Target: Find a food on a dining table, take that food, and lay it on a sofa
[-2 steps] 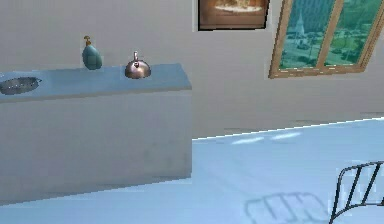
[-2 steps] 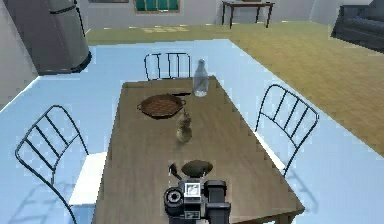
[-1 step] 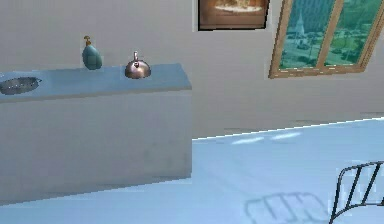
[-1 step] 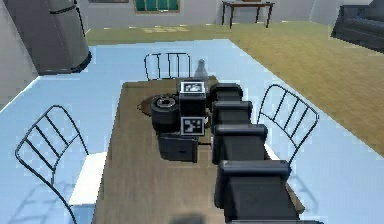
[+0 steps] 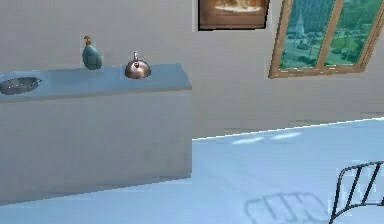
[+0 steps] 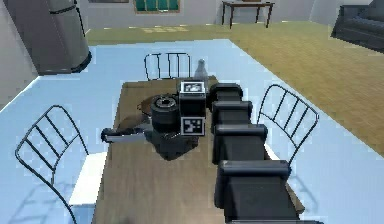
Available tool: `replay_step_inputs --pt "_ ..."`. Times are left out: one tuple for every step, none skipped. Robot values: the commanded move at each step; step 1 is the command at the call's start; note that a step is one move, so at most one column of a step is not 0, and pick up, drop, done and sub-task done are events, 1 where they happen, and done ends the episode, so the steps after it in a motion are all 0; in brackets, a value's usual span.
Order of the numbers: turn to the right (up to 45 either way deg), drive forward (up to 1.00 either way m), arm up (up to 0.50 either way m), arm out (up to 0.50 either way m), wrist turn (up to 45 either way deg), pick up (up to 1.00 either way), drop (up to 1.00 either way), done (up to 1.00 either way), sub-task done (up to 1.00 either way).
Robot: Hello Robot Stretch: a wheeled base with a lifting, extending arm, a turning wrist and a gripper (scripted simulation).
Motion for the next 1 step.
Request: replay_step_inputs --pt "0.0 0.0 0.0 0.0 -45.0 0.0 0.0 0.0 0.0"
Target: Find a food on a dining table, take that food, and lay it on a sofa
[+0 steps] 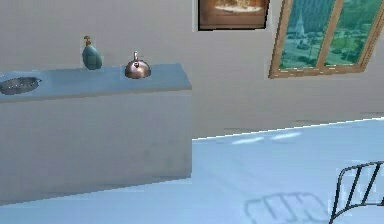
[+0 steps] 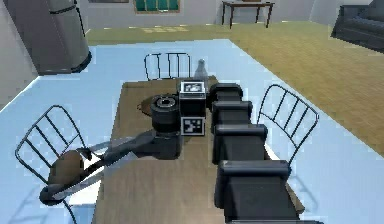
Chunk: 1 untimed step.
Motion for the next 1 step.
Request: replay_step_inputs --pt "0.0 0.0 0.0 0.0 -45.0 0.0 0.0 0.0 0.0"
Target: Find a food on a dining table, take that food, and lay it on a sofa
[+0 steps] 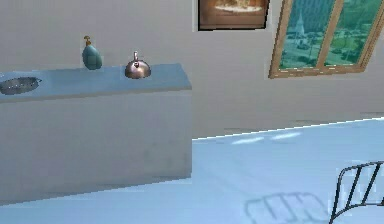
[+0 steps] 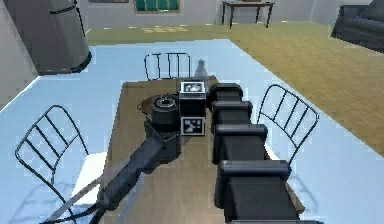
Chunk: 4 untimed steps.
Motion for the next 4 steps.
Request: replay_step_inputs --pt "0.0 0.0 0.0 -0.12 0.0 0.0 0.0 0.0 0.0" --pt "-45.0 0.0 0.0 0.0 0.0 0.0 0.0 0.0 0.0" --pt "-45.0 0.0 0.0 0.0 0.0 0.0 0.0 0.0 0.0" --pt "-9.0 0.0 0.0 0.0 0.0 0.0 0.0 0.0 0.0"
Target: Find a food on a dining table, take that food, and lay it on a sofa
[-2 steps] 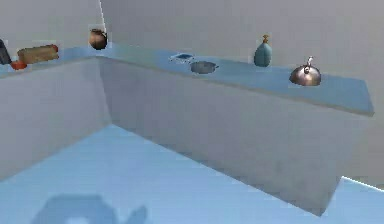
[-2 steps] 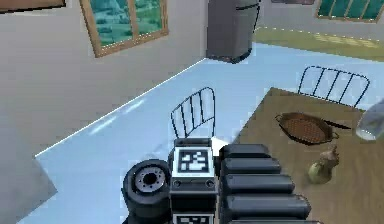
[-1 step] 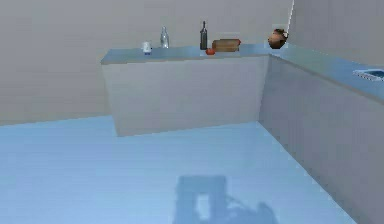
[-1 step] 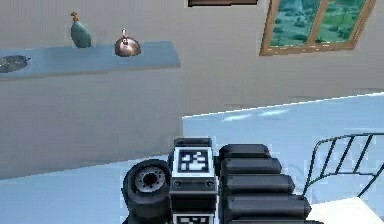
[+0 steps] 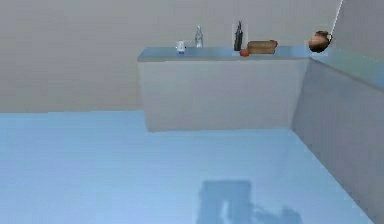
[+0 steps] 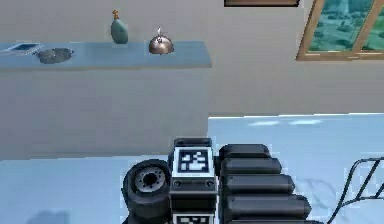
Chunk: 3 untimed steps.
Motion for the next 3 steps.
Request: replay_step_inputs --pt "0.0 0.25 0.0 0.0 0.0 0.0 0.0 0.0 0.0" --pt "-45.0 0.0 0.0 0.0 0.0 0.0 0.0 0.0 0.0" --pt "-42.0 0.0 0.0 0.0 0.0 0.0 0.0 0.0 0.0"
